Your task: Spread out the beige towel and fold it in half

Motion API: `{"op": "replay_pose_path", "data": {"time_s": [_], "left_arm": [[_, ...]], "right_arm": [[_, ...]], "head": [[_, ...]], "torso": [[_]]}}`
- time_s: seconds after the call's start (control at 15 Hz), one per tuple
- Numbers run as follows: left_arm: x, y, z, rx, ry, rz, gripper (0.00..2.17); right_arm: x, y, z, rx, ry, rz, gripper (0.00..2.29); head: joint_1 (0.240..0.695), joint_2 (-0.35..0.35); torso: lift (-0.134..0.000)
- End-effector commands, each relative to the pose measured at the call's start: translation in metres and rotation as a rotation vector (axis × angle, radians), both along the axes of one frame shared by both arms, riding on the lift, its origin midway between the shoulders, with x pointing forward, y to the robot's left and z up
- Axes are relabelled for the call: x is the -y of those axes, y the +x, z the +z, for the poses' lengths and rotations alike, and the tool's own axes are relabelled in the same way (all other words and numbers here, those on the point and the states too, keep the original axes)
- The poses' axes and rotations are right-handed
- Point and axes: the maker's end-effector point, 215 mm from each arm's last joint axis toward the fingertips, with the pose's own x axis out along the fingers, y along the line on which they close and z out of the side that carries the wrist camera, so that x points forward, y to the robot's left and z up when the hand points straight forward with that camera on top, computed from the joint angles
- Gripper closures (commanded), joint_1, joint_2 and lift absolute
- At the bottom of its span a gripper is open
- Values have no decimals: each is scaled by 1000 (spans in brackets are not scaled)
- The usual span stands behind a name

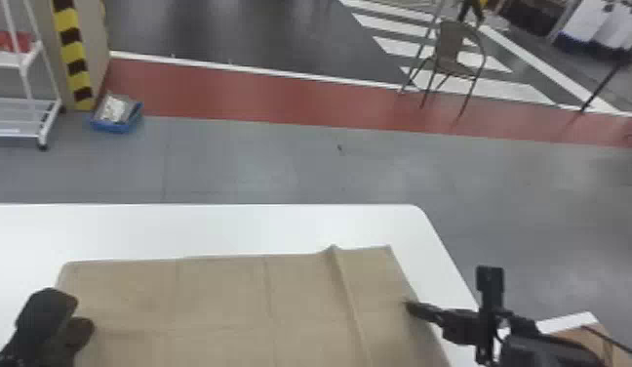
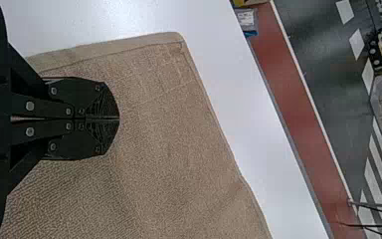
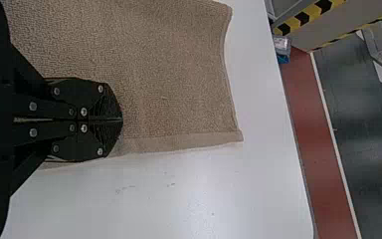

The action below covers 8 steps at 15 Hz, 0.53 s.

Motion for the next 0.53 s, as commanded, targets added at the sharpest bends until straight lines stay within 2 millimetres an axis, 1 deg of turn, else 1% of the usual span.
{"op": "replay_pose_path", "data": {"time_s": [0.0, 0.07, 0.13, 0.2, 0.27, 0.33, 0.4, 0.47], "left_arm": [[-1, -2, 5, 12, -9, 5, 1443], [-3, -4, 14, 29, -20, 11, 1433], [-7, -7, 22, 40, -35, 22, 1416], [-8, -9, 30, 53, -50, 26, 1244], [-11, -11, 41, 72, -66, 32, 876], [-14, -15, 50, 88, -78, 36, 522], [-17, -19, 58, 103, -87, 39, 363], [-24, -26, 67, 130, -95, 46, 191]], "right_arm": [[7, -9, 8, 28, 16, -15, 1636], [9, -13, 19, 59, 17, -10, 1416], [12, -16, 31, 93, 9, -10, 984], [13, -18, 40, 113, 4, -7, 711], [18, -21, 52, 144, -8, -8, 431], [21, -23, 68, 193, -35, 4, 228], [24, -27, 82, 234, -75, 26, 140], [25, -34, 93, 265, -125, 51, 107]], "head": [[695, -337], [695, -342], [695, -345], [695, -348], [695, -350], [695, -350], [695, -350], [695, -350]], "torso": [[0], [0], [0], [0], [0], [0], [0], [0]]}}
